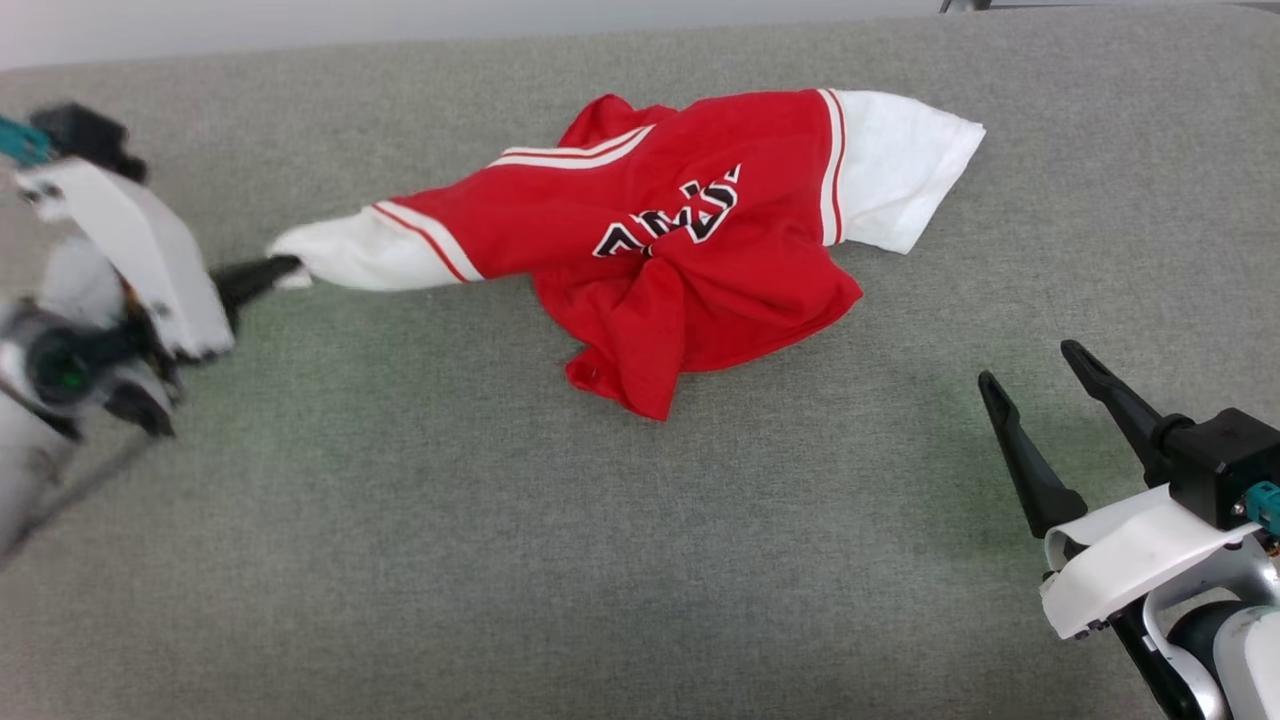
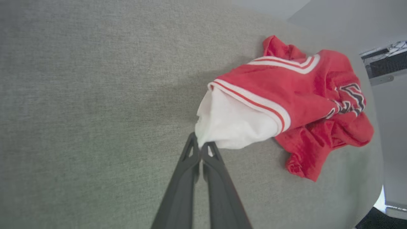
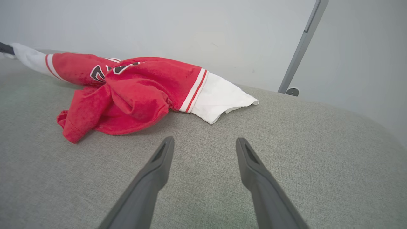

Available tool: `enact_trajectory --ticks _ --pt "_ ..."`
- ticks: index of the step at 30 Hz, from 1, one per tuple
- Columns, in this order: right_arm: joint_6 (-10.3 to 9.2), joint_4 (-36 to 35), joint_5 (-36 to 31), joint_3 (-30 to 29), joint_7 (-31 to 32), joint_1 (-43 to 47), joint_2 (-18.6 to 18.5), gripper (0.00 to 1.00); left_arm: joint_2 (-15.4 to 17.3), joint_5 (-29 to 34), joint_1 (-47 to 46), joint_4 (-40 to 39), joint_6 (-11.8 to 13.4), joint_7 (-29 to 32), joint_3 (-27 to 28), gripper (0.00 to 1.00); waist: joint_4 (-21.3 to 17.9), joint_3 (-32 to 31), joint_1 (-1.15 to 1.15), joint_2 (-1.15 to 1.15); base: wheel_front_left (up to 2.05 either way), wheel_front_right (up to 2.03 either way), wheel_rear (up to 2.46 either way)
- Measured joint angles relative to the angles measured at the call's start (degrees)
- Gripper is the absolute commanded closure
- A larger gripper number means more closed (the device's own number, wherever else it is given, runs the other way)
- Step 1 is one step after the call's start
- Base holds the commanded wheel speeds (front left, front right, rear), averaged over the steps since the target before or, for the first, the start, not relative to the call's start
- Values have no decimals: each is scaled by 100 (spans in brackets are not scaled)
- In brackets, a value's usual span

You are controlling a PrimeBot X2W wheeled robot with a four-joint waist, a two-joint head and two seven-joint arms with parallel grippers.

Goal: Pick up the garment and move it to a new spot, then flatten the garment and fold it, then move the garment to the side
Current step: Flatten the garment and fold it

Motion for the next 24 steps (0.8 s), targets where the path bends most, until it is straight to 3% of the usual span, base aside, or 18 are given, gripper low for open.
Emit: enact_trajectory --ticks 5,11,16,23,24 --pt "0 -52 -5 9 43 18 37 0 246 -831 -352 -53 445 1010 393 100 16 79 0 0 0 0 0" --pt "0 -69 -7 109 34 -70 83 0 261 -834 -558 147 987 1201 379 100 -11 279 0 0 0 0 0" --pt "0 -73 -7 200 14 -210 107 0 81 -713 -555 588 1134 878 379 100 -101 478 0 0 0 0 0" --pt "0 -22 -9 279 -44 -322 130 0 -102 -412 -635 1110 1106 695 216 100 -290 696 0 0 0 0 0" --pt "0 -5 -13 278 -54 -323 132 0 -131 -400 -655 1161 1076 666 209 79 -310 708 0 0 0 0 0"
